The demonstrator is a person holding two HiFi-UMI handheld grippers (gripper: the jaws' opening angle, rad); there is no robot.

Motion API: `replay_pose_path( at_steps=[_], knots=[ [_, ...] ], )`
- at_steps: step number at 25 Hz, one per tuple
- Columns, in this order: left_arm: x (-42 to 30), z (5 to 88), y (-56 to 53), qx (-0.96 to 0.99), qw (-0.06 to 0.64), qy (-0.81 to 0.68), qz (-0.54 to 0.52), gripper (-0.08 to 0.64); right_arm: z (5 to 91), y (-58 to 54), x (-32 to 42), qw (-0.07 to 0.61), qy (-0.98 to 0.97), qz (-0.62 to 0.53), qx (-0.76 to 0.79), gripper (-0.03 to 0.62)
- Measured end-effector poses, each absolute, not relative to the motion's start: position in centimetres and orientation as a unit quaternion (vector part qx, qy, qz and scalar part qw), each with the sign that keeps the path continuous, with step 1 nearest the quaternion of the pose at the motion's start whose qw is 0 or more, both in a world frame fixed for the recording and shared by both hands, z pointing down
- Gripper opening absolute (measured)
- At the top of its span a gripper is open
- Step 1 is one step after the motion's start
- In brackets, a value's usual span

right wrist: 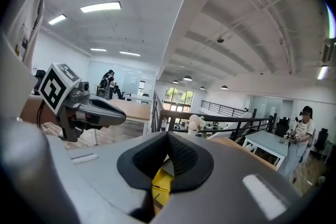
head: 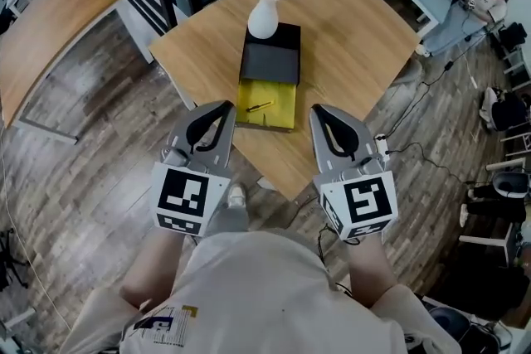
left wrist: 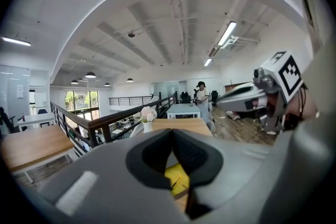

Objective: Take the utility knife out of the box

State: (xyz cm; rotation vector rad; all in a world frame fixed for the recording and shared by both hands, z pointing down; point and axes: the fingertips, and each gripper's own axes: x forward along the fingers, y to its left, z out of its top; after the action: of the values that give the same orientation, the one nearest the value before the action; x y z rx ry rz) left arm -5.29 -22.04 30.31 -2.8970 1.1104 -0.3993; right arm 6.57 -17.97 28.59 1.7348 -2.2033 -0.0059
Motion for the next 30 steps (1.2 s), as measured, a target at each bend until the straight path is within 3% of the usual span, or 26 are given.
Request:
replay_pose_path(
  at_steps=[15,26,30],
  knots=[
    [-5.3,33.2,-28.4,-0.931,-0.014,0.335,-0.143,0.002,31.3,-24.7,5.3,0.193,-0.787,0.031,0.586,0.002],
    [-1.7,34.9,-29.3,-0.920,-0.026,0.352,-0.170,0.003,33.9,-26.6,8.4,0.213,-0.820,0.041,0.530,0.003],
    [-0.5,35.6,-29.7,-0.914,-0.023,0.360,-0.185,0.002,35.7,-27.4,9.4,0.256,-0.829,0.018,0.497,0.044]
  ],
)
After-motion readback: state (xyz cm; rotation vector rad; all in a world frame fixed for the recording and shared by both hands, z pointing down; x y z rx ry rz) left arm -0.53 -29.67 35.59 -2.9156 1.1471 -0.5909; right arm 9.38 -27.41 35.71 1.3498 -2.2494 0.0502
